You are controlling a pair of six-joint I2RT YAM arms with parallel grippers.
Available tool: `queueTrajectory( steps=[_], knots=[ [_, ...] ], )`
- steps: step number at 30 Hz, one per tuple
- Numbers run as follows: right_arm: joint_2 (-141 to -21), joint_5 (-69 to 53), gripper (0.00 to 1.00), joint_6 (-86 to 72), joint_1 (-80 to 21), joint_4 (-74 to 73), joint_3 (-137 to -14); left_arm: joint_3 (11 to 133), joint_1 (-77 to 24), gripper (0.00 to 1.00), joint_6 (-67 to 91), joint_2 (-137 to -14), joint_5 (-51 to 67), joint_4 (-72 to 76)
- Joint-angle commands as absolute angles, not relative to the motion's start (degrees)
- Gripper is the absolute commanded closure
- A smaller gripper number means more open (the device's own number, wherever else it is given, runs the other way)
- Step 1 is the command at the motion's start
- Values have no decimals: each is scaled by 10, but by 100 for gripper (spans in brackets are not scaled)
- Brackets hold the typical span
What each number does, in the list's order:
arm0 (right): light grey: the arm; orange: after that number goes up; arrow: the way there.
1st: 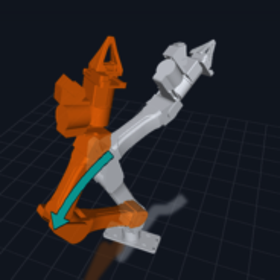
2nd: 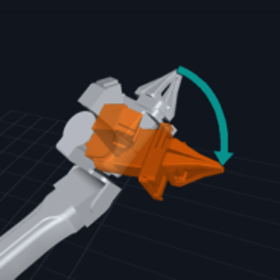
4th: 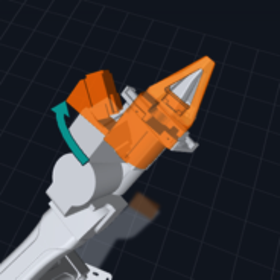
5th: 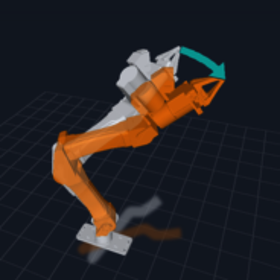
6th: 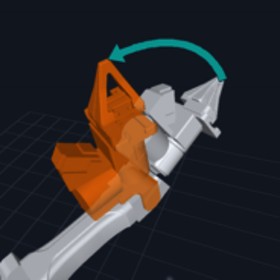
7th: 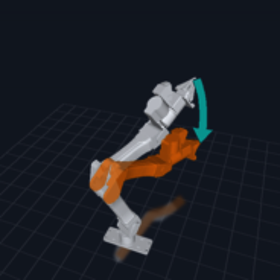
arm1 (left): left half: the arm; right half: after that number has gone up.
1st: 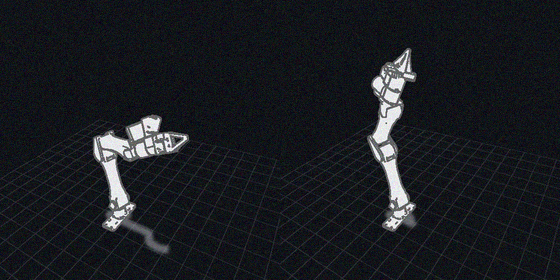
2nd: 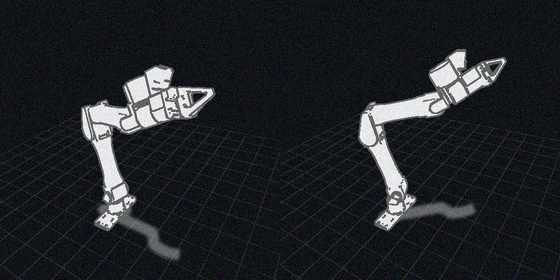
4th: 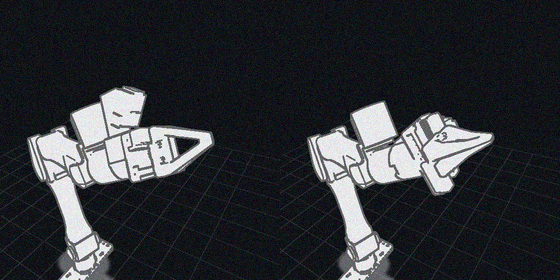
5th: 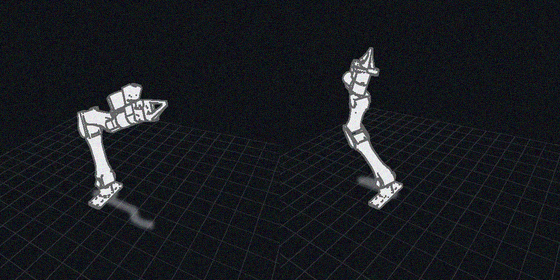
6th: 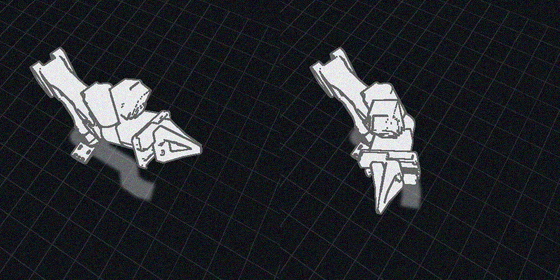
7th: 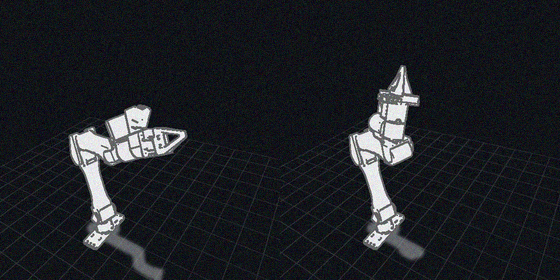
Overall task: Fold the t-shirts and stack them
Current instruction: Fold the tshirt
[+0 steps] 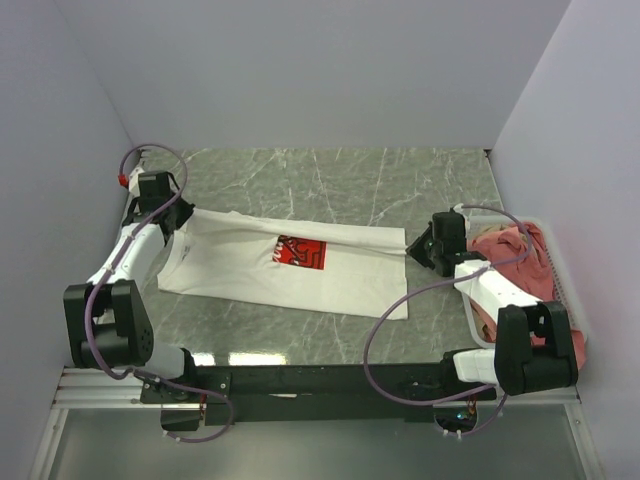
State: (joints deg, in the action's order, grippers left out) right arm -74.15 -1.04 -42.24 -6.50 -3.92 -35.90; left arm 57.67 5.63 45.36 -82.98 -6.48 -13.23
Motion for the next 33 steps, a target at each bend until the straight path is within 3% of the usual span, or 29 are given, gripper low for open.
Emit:
queueTrajectory(
  steps=[1,33],
  knots=[
    [-718,2,100,-429,-66,-33,-349,568,62,100,469,-795,-78,-127],
    [-698,-32,100,-451,-67,-1,-269,407,66,100,526,-700,-95,-98]
  ],
)
